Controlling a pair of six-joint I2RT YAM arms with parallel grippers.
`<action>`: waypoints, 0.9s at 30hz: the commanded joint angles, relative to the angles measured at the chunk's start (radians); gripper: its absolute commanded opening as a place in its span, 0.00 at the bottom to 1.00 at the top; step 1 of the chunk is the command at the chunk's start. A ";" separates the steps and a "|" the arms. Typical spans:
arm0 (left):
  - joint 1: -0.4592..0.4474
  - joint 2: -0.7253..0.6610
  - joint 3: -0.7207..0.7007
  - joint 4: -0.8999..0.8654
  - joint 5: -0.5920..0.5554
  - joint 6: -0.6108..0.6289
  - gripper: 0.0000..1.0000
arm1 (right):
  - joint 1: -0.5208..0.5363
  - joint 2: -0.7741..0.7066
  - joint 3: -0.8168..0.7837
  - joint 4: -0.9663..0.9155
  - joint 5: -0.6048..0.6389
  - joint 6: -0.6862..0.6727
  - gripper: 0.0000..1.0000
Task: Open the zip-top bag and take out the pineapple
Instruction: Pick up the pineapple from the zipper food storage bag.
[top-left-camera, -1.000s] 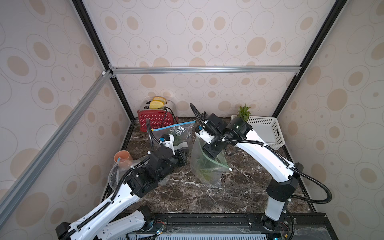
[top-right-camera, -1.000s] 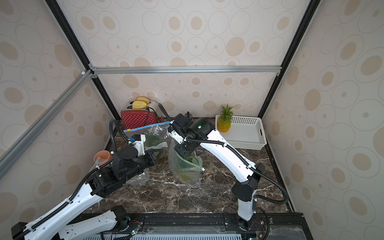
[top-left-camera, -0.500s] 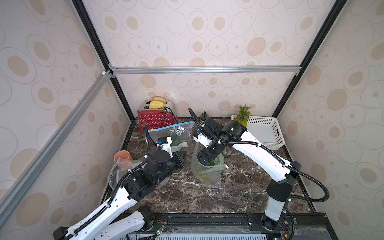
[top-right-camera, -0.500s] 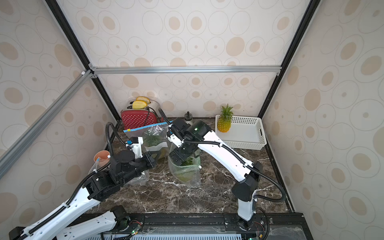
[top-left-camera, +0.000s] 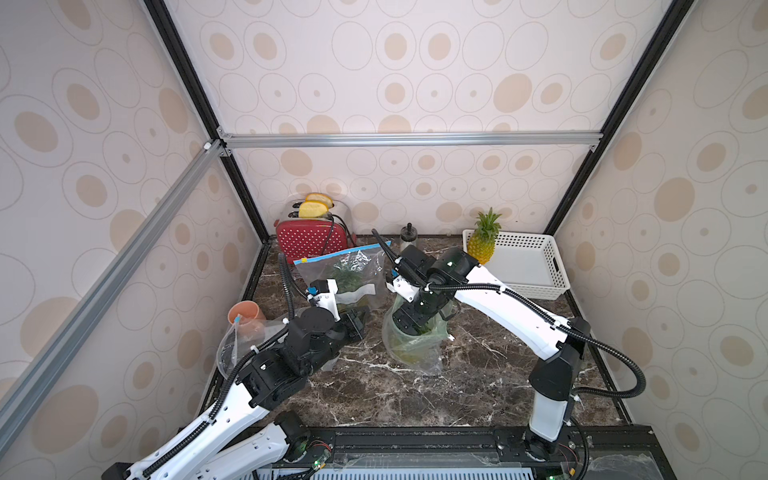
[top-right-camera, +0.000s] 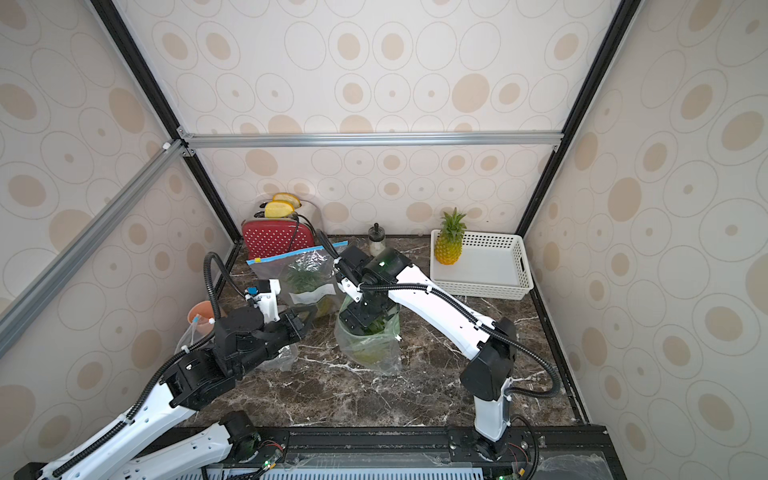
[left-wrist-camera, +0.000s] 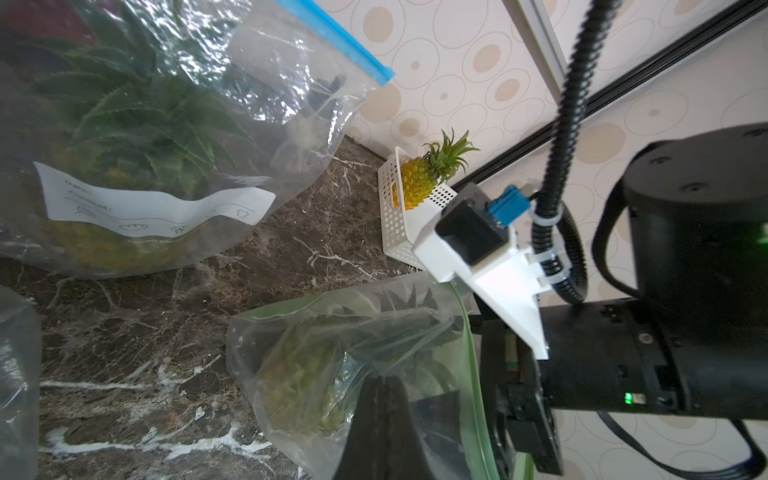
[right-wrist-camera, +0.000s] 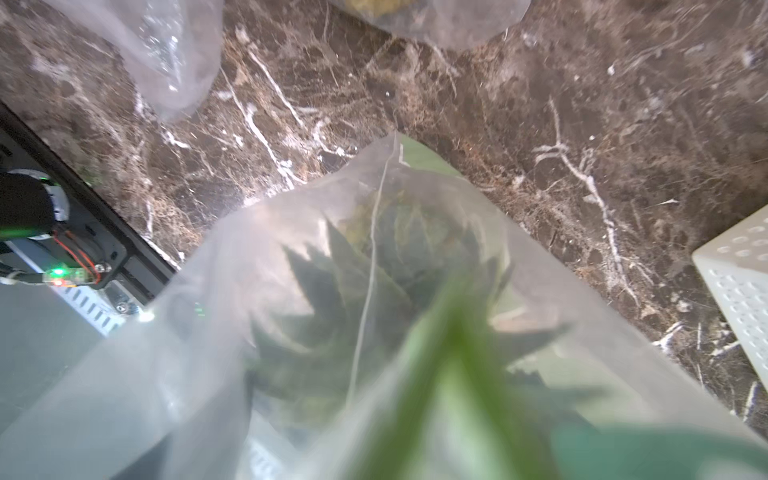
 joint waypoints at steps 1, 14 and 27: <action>-0.004 -0.015 -0.009 -0.004 -0.032 -0.021 0.00 | -0.012 0.008 -0.034 0.039 -0.004 0.020 1.00; -0.004 -0.010 -0.019 -0.006 -0.035 -0.030 0.00 | -0.032 0.025 -0.121 0.117 -0.026 0.033 0.90; -0.004 -0.009 -0.055 -0.002 -0.043 -0.054 0.06 | -0.049 -0.031 -0.180 0.149 0.029 0.044 0.01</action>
